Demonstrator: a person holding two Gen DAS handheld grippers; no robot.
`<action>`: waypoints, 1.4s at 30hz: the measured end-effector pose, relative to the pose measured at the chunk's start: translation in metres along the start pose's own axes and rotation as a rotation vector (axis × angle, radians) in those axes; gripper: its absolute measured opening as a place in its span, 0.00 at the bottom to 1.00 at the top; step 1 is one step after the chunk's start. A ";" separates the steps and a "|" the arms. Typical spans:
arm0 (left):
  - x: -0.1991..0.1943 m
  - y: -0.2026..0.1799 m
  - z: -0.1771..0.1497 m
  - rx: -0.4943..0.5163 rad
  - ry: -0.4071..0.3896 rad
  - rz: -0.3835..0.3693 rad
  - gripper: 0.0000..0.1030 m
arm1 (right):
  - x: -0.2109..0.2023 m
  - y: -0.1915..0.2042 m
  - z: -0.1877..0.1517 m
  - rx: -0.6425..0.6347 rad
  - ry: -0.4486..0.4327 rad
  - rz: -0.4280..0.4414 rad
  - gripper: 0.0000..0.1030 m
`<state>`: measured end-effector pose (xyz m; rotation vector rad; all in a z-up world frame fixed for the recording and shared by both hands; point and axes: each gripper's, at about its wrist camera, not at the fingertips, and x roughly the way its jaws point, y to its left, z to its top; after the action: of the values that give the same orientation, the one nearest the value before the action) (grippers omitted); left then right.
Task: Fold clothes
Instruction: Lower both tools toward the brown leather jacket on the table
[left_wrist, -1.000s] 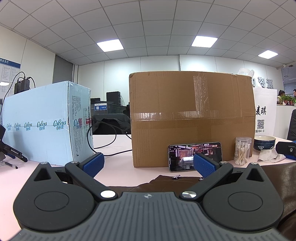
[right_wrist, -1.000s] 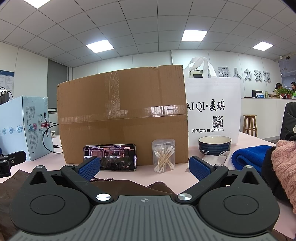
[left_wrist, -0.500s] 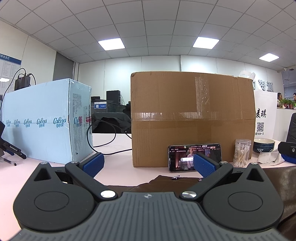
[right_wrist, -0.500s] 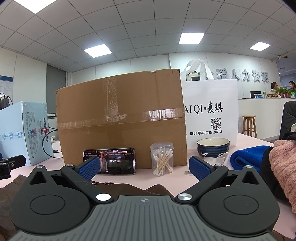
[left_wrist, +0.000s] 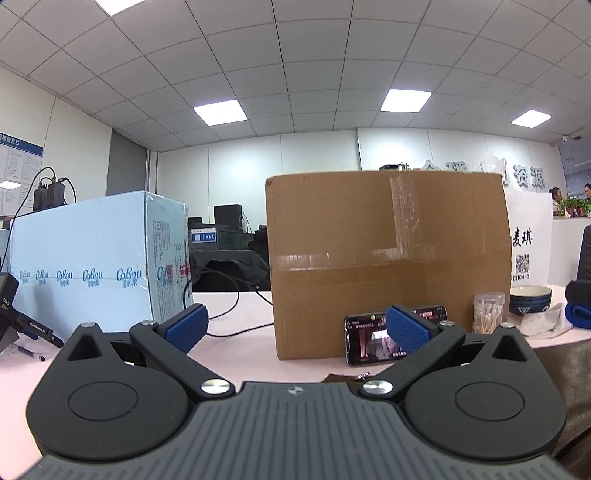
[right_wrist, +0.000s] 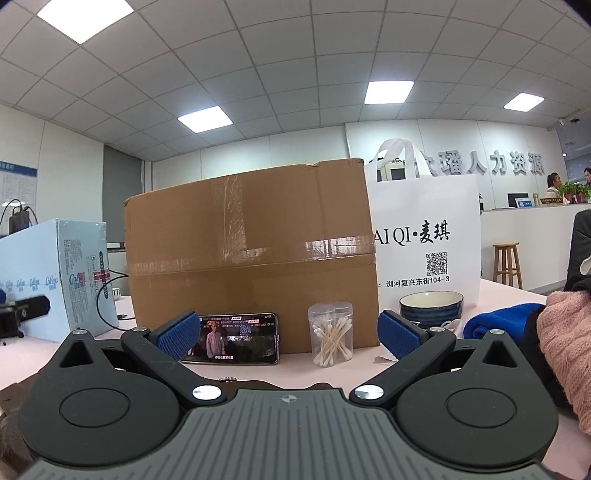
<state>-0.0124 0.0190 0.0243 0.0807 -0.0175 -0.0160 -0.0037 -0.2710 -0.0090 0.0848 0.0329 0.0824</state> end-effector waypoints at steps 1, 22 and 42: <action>0.000 0.006 0.004 0.008 0.009 -0.016 1.00 | -0.001 0.001 0.001 -0.016 0.001 0.004 1.00; 0.132 0.045 -0.034 -0.027 0.600 -0.732 0.99 | -0.008 -0.029 0.003 -0.041 0.281 0.081 1.00; 0.156 0.051 -0.053 -0.142 0.677 -0.752 0.94 | 0.008 -0.035 -0.011 0.006 0.373 0.090 1.00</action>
<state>0.1448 0.0718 -0.0217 -0.0567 0.6920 -0.7395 0.0067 -0.3046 -0.0232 0.0756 0.4025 0.1873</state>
